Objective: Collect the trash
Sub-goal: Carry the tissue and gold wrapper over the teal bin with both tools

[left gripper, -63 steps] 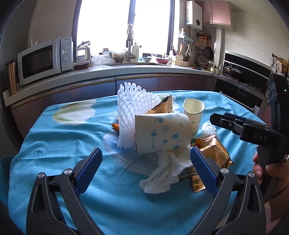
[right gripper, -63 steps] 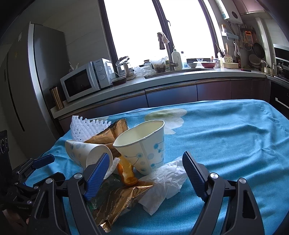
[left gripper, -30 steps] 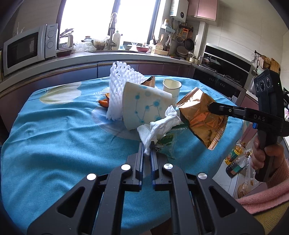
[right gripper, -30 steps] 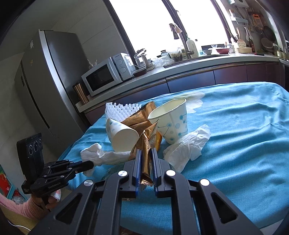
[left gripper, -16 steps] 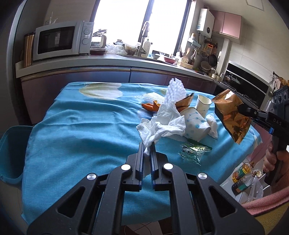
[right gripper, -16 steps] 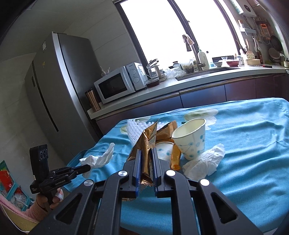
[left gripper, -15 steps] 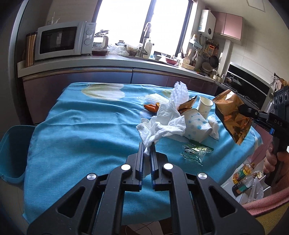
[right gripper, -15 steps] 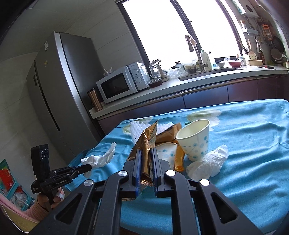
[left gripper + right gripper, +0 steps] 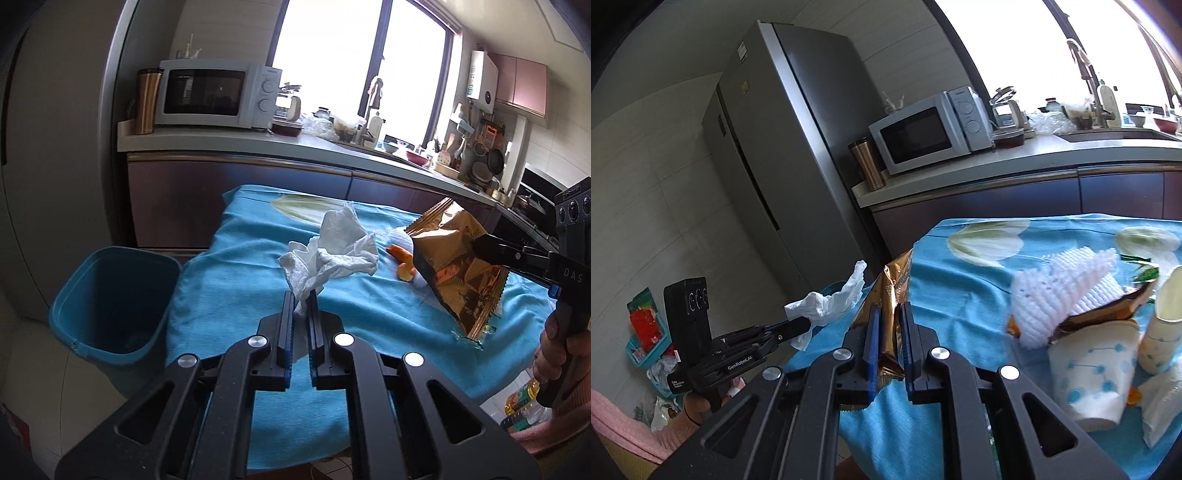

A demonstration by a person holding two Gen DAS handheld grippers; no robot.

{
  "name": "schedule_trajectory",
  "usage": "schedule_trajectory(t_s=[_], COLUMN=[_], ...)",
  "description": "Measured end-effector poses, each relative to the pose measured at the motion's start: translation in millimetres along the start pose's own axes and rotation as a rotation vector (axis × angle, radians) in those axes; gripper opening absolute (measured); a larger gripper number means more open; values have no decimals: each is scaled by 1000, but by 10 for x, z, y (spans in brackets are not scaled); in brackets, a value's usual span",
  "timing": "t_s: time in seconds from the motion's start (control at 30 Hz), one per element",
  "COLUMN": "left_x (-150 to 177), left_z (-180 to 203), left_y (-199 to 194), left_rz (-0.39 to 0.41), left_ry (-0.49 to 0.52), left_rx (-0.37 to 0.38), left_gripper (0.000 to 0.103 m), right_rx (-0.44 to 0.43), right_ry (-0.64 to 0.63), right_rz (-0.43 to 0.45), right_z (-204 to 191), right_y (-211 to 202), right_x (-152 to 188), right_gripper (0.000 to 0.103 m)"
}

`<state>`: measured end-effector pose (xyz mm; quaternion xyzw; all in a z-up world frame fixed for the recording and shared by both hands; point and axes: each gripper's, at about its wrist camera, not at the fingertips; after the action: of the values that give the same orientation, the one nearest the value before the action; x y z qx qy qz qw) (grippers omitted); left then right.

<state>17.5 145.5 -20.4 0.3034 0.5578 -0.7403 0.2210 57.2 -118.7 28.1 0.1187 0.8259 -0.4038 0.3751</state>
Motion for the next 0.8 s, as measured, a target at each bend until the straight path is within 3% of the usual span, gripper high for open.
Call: schedule_trajectory(t_s=[0.4, 0.8], left_x=[-7, -8], left_z=[-954, -1594], left_y=[-133, 159], left_rz=[23, -37], left_ry=[-152, -244], left_rx=[-190, -283], left_gripper=[7, 7], right_rx=[-118, -118], right_ry=[-95, -72], right_rz=[-101, -214], right_z=[-563, -784], right_y=[936, 1734], right_x=[-463, -711], right_gripper=[10, 10])
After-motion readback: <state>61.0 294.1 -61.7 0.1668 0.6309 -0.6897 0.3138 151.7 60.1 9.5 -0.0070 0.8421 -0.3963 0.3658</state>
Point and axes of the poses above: each gripper's, at about its wrist camera, not at the fingertips, and y roughly the way its jaws point, z to its right, x to its underside, and after that the axes turned 14 degrees about -z, right-handed
